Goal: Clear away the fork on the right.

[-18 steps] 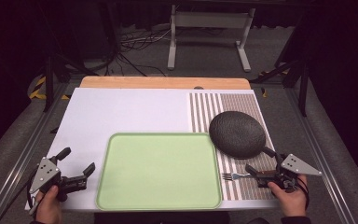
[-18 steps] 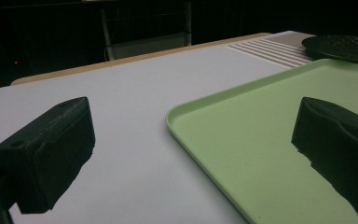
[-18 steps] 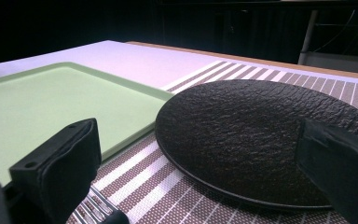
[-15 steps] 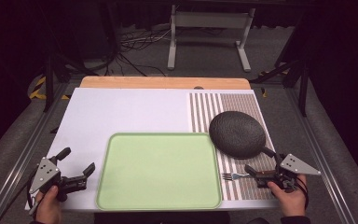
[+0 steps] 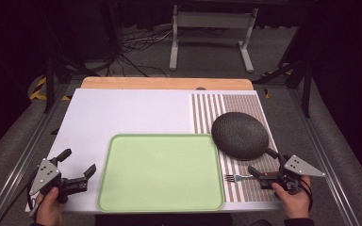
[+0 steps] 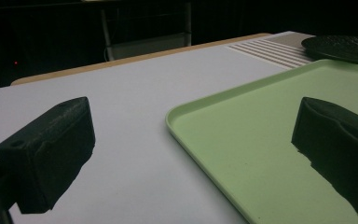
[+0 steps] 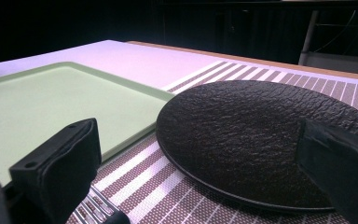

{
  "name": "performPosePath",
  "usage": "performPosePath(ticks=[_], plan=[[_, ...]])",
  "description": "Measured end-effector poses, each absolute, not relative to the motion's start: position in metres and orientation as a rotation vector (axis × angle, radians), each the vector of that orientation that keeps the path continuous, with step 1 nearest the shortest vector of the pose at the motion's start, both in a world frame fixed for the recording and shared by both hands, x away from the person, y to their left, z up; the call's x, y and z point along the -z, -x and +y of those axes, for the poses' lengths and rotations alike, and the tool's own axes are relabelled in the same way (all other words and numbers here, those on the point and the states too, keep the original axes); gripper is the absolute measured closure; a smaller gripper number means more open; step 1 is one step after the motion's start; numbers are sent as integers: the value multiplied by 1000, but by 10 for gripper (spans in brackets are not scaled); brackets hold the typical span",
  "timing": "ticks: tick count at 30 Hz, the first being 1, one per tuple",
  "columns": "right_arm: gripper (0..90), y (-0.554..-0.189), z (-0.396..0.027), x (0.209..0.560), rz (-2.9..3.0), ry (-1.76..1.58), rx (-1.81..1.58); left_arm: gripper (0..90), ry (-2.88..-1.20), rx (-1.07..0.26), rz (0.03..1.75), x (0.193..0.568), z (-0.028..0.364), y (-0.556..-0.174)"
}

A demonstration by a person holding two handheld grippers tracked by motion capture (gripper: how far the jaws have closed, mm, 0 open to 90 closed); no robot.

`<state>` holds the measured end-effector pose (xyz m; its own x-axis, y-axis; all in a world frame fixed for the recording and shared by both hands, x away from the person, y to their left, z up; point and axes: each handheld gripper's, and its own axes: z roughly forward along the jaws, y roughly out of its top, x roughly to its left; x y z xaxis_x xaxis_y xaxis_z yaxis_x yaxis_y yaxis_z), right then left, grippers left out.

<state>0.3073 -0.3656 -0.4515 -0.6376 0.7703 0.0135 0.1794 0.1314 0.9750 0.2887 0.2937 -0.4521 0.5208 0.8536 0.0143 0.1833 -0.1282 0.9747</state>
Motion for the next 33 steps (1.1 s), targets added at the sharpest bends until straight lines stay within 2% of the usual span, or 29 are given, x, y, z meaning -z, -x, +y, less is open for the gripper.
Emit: performPosePath(ticks=[12, 33], plan=[[8, -312, -363, 452, 1952, -927, -1501, 1, -1631, -744, 898, 452, 293, -289], [14, -341, -342, 424, 2094, -922, -1433, 1, -1637, -747, 898, 453, 293, -289]])
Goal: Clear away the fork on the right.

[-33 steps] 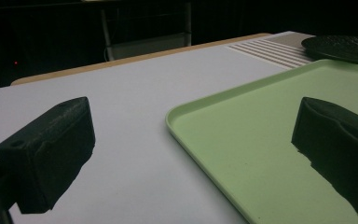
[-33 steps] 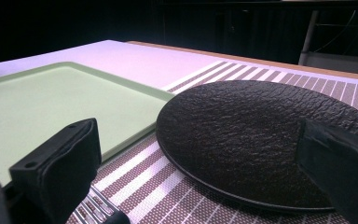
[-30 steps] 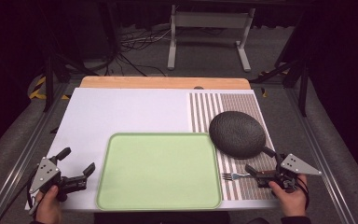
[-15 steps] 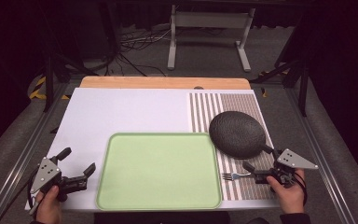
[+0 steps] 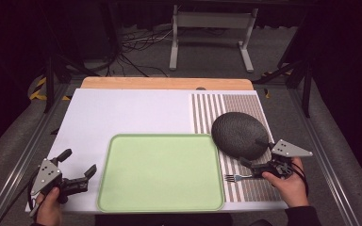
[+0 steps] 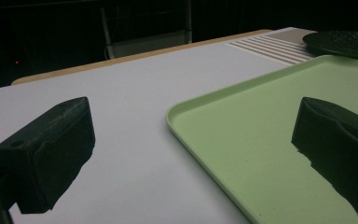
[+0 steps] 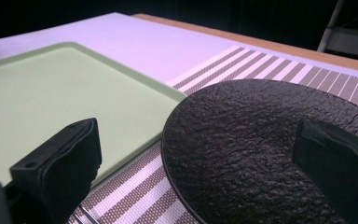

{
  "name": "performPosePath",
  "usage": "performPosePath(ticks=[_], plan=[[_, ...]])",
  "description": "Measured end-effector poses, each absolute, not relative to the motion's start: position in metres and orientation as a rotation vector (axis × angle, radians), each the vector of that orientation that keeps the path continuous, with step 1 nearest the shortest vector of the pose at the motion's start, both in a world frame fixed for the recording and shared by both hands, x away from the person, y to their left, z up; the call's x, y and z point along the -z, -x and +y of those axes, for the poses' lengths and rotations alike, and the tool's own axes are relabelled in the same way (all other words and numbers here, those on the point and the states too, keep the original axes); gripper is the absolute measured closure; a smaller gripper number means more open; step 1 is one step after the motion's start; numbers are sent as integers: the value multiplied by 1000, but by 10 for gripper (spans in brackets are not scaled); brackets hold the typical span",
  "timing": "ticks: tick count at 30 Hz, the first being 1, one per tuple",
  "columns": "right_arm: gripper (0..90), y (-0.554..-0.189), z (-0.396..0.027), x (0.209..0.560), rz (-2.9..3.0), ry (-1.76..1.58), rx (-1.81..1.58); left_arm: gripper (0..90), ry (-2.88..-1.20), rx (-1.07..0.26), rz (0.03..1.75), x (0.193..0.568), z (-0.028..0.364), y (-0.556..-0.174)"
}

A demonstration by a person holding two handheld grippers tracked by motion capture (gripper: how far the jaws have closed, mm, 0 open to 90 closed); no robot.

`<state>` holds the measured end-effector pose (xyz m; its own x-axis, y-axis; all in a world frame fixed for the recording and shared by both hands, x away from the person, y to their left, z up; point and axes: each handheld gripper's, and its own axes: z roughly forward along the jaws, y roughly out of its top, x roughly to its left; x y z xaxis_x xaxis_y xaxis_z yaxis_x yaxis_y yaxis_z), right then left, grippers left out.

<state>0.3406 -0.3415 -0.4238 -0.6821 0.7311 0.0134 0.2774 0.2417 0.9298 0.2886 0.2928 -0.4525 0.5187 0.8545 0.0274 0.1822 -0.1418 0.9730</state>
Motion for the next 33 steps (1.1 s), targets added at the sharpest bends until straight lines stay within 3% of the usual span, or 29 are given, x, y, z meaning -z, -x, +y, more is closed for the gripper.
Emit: performPosePath(ticks=[33], plan=[[88, -359, -329, 392, 2702, -759, -757, 1, -1634, -747, 911, 453, 293, -289]])
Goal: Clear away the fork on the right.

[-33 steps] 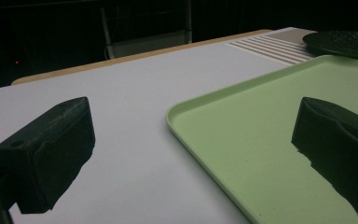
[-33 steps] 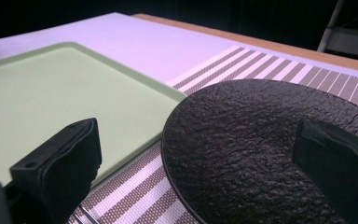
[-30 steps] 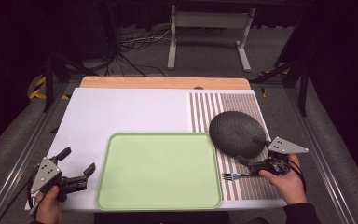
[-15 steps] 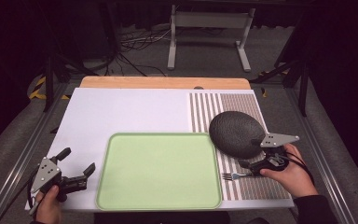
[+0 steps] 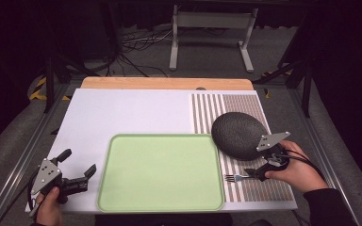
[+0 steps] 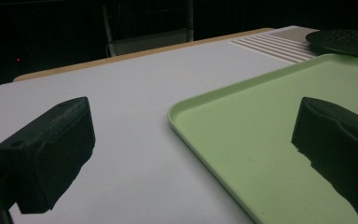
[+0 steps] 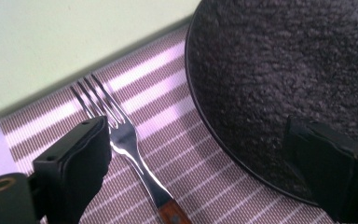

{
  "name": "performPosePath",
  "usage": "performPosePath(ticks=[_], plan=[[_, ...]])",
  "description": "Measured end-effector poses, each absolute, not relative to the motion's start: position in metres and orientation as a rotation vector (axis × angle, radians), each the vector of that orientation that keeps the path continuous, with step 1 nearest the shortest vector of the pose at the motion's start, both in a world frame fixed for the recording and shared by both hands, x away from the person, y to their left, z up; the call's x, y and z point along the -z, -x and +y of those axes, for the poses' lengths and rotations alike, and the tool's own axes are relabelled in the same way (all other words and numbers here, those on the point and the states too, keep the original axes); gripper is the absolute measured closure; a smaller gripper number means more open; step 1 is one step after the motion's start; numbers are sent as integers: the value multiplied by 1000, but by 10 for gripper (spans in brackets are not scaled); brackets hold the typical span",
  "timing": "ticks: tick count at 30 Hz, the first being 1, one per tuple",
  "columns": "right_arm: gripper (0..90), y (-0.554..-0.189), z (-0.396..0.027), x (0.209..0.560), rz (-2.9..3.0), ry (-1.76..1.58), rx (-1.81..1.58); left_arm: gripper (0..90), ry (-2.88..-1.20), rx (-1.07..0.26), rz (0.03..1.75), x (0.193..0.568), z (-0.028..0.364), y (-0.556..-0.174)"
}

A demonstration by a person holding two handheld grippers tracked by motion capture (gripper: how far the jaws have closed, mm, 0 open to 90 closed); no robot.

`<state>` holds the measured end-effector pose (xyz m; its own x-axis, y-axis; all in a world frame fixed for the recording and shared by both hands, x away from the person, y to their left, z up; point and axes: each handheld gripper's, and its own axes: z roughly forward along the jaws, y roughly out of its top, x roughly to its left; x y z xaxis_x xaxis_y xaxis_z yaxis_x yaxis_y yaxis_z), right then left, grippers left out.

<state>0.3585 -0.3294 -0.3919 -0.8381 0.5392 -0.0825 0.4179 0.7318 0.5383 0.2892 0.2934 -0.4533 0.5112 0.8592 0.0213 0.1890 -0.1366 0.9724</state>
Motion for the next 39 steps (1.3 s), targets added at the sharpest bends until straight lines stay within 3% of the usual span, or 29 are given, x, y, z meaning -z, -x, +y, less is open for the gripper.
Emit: performPosePath(ticks=[14, 39], plan=[[182, -363, -319, 382, 2860, -596, -520, 1, -1640, -746, 908, 453, 294, -289], [230, -365, -316, 392, 2980, -421, -272, 1, -1646, -749, 910, 453, 293, -289]])
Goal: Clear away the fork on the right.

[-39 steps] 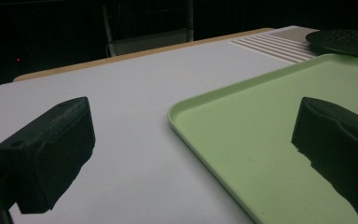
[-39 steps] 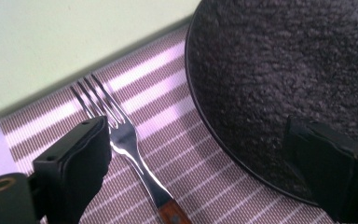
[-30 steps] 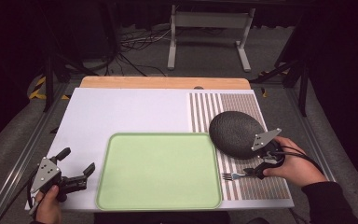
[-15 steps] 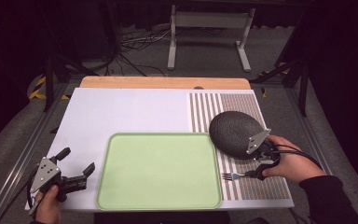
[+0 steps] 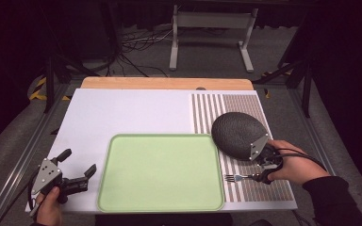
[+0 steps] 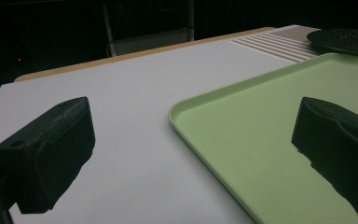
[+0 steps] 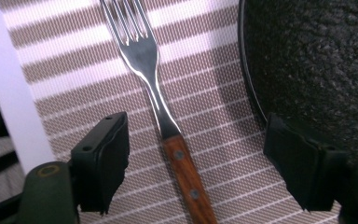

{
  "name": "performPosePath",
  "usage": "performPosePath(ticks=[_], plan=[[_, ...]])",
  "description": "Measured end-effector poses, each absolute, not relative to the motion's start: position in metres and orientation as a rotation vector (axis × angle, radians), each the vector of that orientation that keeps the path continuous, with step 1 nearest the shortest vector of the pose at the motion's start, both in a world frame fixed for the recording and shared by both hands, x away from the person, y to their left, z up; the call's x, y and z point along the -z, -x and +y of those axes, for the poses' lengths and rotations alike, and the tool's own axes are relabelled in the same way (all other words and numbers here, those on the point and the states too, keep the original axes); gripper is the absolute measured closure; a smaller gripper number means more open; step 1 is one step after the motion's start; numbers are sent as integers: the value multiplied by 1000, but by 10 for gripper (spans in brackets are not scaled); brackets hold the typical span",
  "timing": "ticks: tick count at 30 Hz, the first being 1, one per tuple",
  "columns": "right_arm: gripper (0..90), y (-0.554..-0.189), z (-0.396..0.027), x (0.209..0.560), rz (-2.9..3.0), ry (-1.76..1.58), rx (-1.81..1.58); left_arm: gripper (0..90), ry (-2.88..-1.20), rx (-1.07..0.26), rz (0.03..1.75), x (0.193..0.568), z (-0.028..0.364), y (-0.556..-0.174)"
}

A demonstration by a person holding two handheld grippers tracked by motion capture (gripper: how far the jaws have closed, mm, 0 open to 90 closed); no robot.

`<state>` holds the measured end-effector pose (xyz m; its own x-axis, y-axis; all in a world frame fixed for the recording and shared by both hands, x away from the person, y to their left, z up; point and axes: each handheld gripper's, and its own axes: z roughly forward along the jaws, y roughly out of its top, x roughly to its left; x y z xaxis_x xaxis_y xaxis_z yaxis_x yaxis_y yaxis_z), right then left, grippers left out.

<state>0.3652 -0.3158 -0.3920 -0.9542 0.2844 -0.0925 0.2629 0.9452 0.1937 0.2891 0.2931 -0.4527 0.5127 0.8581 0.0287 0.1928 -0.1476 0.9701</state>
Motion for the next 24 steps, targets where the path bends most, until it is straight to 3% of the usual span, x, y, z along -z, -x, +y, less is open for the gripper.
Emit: performPosePath(ticks=[7, 17, 24], plan=[[358, -365, -313, 398, 3026, -261, -140, 1, -1647, -748, 912, 453, 293, -289], [616, -367, -315, 405, 3083, -167, -59, 1, -1647, -748, 911, 453, 293, -290], [705, -367, -314, 409, 3086, -105, -47, 1, -1651, -751, 908, 454, 293, -290]])
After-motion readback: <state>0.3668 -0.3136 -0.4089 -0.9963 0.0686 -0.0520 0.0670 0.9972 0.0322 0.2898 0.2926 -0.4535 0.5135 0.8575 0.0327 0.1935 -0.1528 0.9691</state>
